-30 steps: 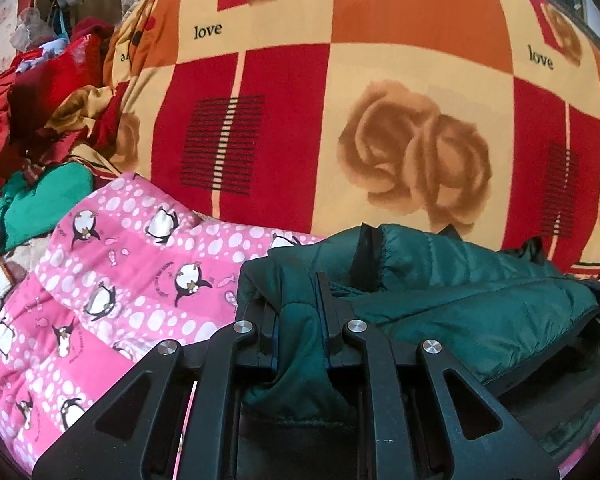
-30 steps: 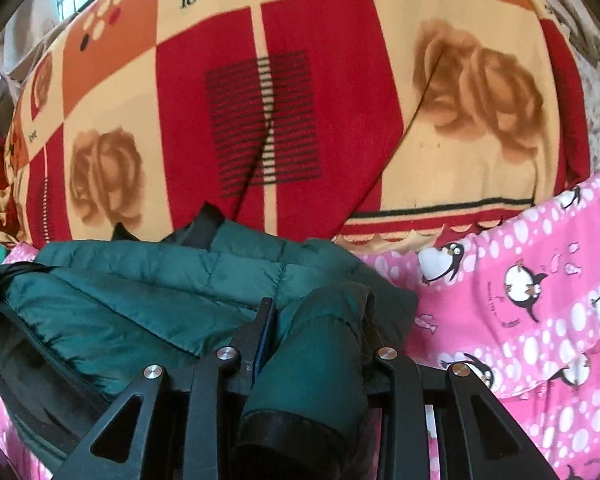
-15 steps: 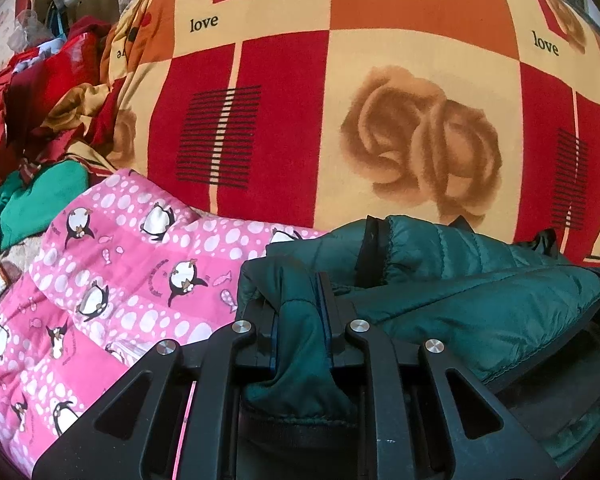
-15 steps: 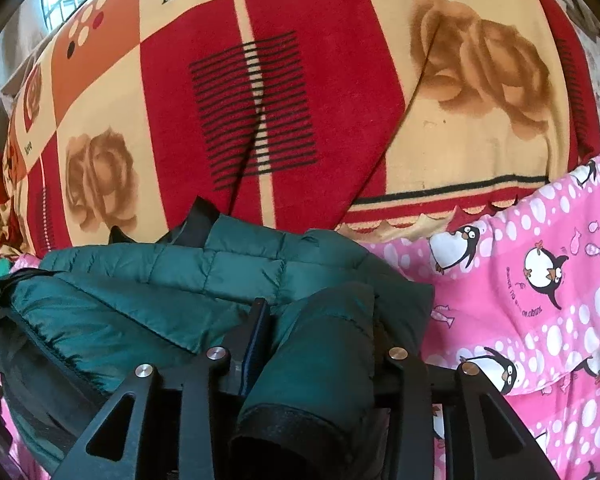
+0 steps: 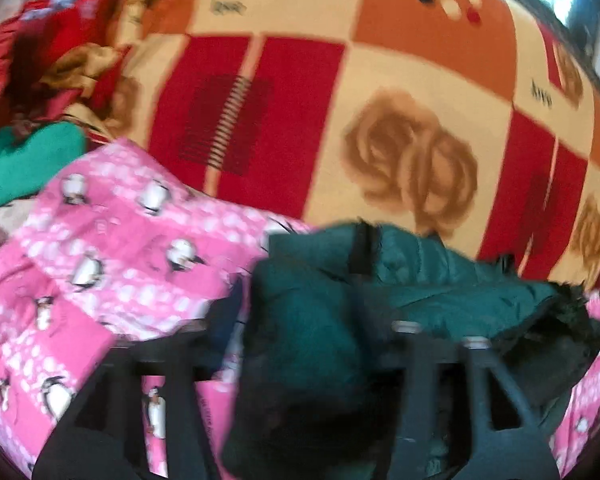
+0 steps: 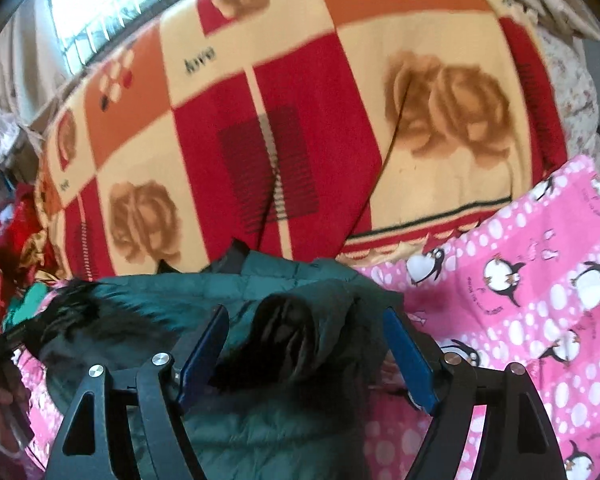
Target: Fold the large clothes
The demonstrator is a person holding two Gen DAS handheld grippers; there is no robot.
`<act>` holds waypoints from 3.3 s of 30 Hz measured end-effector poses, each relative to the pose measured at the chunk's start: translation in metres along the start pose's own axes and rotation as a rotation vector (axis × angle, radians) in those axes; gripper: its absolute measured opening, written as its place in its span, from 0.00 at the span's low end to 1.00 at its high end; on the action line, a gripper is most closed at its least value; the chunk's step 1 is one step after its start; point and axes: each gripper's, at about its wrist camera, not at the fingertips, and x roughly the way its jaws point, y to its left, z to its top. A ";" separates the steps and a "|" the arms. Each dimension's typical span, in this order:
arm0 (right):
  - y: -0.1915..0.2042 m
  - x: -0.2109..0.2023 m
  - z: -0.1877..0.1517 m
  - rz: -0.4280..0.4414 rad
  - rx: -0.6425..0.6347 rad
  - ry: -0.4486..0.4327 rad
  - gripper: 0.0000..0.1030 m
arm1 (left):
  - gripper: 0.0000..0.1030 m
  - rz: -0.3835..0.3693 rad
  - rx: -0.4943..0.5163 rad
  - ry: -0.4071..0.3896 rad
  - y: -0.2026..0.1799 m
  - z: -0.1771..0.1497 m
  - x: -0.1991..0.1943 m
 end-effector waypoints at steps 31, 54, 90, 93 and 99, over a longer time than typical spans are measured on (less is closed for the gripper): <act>0.088 0.146 0.005 0.004 -0.128 0.204 0.75 | 0.76 0.111 0.143 0.089 -0.036 -0.008 0.067; 0.043 0.164 0.013 -0.125 -0.101 0.164 0.82 | 0.85 0.131 0.113 0.106 -0.033 0.002 0.111; 0.042 0.094 -0.021 -0.132 -0.105 0.171 0.84 | 0.85 0.098 0.147 0.019 -0.043 -0.033 0.021; 0.053 0.075 -0.022 -0.110 -0.118 0.144 0.84 | 0.85 0.095 0.160 -0.001 -0.046 -0.034 0.010; 0.069 0.060 -0.035 -0.096 -0.155 0.144 0.84 | 0.85 0.082 0.151 -0.018 -0.049 -0.034 -0.001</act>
